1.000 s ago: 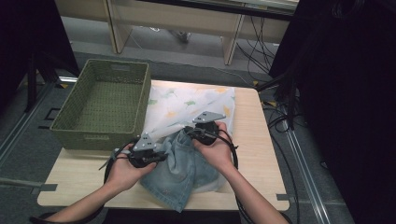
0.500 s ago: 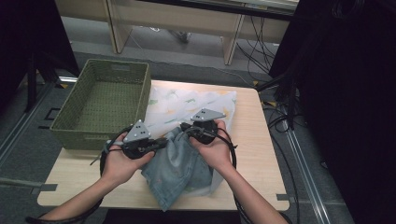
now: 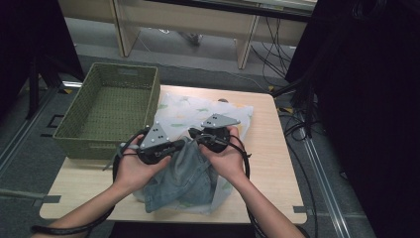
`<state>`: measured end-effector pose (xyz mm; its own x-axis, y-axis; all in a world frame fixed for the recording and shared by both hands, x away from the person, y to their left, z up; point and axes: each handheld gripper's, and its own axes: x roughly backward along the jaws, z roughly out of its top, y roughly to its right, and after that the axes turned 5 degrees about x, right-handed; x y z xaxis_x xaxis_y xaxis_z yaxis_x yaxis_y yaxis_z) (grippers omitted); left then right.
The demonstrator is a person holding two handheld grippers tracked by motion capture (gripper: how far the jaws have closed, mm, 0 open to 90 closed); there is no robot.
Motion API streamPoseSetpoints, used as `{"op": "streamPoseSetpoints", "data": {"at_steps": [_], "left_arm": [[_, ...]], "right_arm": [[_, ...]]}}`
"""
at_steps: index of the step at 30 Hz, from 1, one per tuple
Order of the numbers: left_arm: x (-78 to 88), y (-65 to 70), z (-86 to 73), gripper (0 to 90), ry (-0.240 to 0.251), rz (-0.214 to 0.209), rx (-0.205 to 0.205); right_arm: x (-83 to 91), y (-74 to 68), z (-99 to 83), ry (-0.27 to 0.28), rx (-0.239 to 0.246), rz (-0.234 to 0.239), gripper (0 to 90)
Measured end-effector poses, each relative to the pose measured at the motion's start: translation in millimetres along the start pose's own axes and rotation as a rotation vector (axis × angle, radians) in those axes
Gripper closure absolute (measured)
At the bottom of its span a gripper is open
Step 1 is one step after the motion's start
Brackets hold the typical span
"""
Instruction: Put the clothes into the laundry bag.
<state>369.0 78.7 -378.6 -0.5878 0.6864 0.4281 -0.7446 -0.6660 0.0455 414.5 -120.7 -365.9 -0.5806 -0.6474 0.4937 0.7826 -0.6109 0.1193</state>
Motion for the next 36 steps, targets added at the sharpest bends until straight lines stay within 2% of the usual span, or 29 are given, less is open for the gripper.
{"op": "streamPoseSetpoints", "data": {"at_steps": [3,4,6,10,11,13,15,17,18,21,23,25,27,30,32,34,36], "left_arm": [[-15.8,-0.3,-9.2,89.0,-0.055,-0.012,0.005],[-21.7,-0.6,-12.4,89.0,-0.071,-0.013,0.001],[-33.5,-2.2,-18.9,89.0,-0.114,-0.015,0.000],[-56.6,-4.9,-33.5,88.9,-0.187,-0.022,0.009],[-61.0,-5.8,-36.9,88.9,-0.202,-0.018,0.008],[-67.7,-7.2,-43.3,88.9,-0.230,-0.014,0.005],[-71.5,-8.5,-48.1,88.9,-0.248,-0.011,0.003],[-72.9,-9.7,-50.7,88.7,-0.254,-0.009,0.003],[-72.7,-10.3,-51.2,88.5,-0.252,-0.008,0.004],[-70.0,-10.7,-50.3,87.5,-0.242,-0.016,0.000],[-65.8,-10.5,-48.5,83.6,-0.231,-0.021,-0.016],[-59.7,-9.4,-45.9,74.9,-0.216,-0.023,-0.030],[-52.1,-8.1,-42.4,61.7,-0.197,-0.034,-0.045],[-37.8,-5.1,-36.2,46.8,-0.145,-0.039,-0.072],[-27.3,-4.3,-31.1,39.9,-0.118,-0.038,-0.108],[-16.8,-1.8,-28.9,35.1,-0.121,-0.045,-0.100],[-6.5,0.4,-29.4,31.7,-0.132,-0.048,-0.123]], "right_arm": [[-0.8,2.1,-2.9,-0.011,-0.011,-0.002,90.0],[-0.6,1.4,-3.7,-0.019,-0.034,-0.003,90.0],[-1.6,4.1,-4.5,-0.017,-0.013,-0.005,90.0],[-3.2,7.0,-7.2,-0.029,-0.017,-0.007,90.0],[-3.0,6.0,-8.3,-0.040,-0.045,-0.009,90.0],[-4.4,8.9,-10.5,-0.042,-0.021,-0.008,90.0],[-5.4,9.3,-12.8,-0.053,-0.034,-0.008,90.0],[-7.2,10.5,-14.7,-0.058,-0.022,-0.006,90.0],[-7.6,10.2,-15.6,-0.065,-0.035,-0.006,90.0],[-9.0,11.2,-17.0,-0.071,-0.027,-0.006,89.9],[-9.6,12.0,-17.7,-0.075,-0.028,0.000,89.9],[-9.4,12.2,-18.4,-0.079,-0.032,-0.005,89.9],[-9.7,13.2,-19.1,-0.079,-0.033,-0.001,89.9],[-9.4,14.0,-19.3,-0.079,-0.031,-0.005,89.8],[-9.0,14.1,-18.9,-0.078,-0.031,-0.004,89.8],[-8.7,13.7,-18.5,-0.079,-0.035,-0.001,89.8],[-8.3,13.4,-18.3,-0.080,-0.032,-0.003,89.8]]}}
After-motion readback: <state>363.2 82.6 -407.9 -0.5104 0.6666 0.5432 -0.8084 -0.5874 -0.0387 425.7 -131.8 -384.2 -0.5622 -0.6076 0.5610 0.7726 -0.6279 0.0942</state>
